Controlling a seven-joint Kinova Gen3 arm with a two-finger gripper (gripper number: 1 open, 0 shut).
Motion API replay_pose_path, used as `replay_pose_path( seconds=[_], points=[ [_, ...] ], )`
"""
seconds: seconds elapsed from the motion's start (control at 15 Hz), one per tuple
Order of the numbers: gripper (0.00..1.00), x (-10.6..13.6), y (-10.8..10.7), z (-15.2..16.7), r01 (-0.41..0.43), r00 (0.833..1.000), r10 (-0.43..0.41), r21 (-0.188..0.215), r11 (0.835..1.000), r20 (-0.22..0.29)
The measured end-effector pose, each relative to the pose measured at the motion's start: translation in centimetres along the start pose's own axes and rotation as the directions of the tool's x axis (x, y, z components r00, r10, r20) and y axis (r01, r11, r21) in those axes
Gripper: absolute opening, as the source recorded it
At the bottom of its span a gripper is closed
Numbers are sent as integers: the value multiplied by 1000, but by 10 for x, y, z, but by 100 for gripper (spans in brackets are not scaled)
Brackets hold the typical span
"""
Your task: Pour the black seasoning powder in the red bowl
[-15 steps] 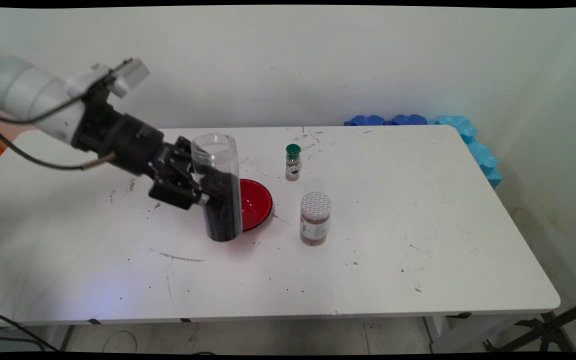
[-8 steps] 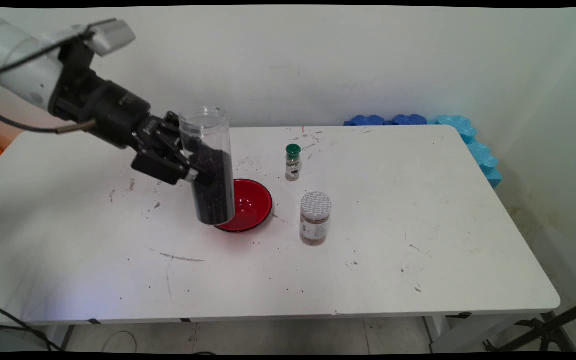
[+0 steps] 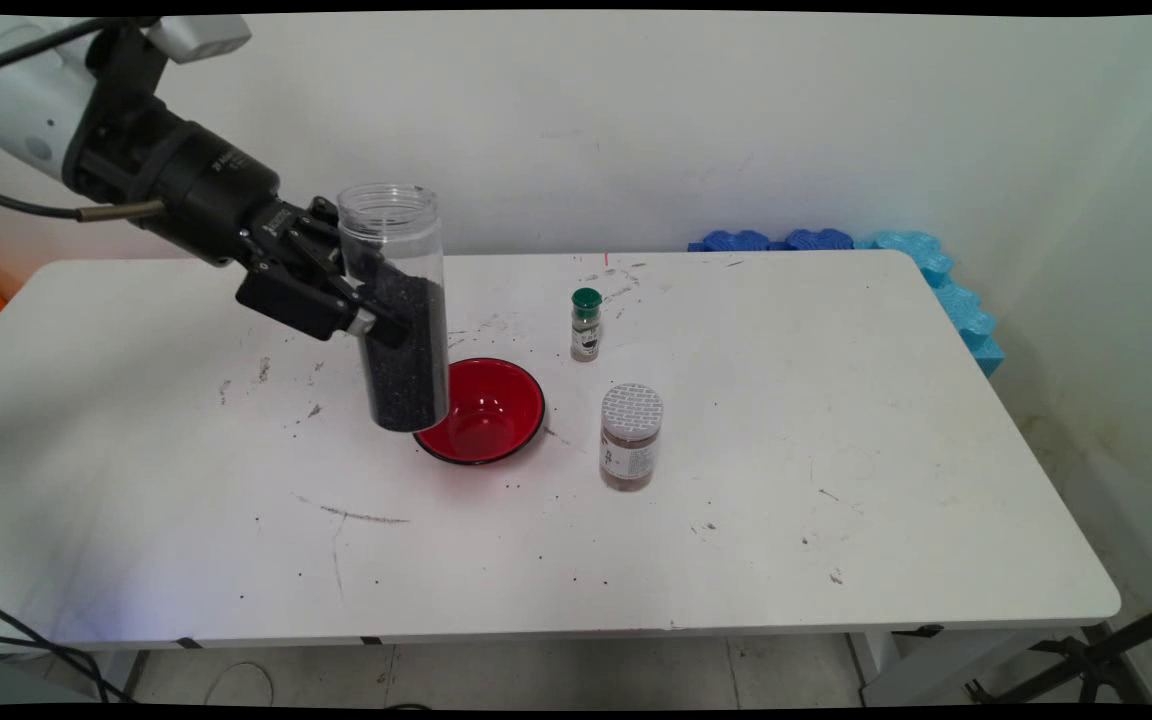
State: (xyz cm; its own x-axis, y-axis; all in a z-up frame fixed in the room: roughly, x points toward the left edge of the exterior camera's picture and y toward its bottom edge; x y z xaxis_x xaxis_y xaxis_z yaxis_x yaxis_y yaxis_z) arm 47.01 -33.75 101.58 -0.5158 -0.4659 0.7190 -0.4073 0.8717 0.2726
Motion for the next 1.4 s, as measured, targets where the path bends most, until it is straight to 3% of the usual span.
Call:
replay_pose_path(
  seconds=[0.8, 1.13, 1.4],
  points=[
    [0, -38, -18, 15, 113, 988, -111, -16, 993, 104],
    [0, -61, -33, 33, 171, 976, -171, 8, 985, 137],
    [0, -79, -44, 48, 257, 952, -258, 25, 966, 163]
  ],
)
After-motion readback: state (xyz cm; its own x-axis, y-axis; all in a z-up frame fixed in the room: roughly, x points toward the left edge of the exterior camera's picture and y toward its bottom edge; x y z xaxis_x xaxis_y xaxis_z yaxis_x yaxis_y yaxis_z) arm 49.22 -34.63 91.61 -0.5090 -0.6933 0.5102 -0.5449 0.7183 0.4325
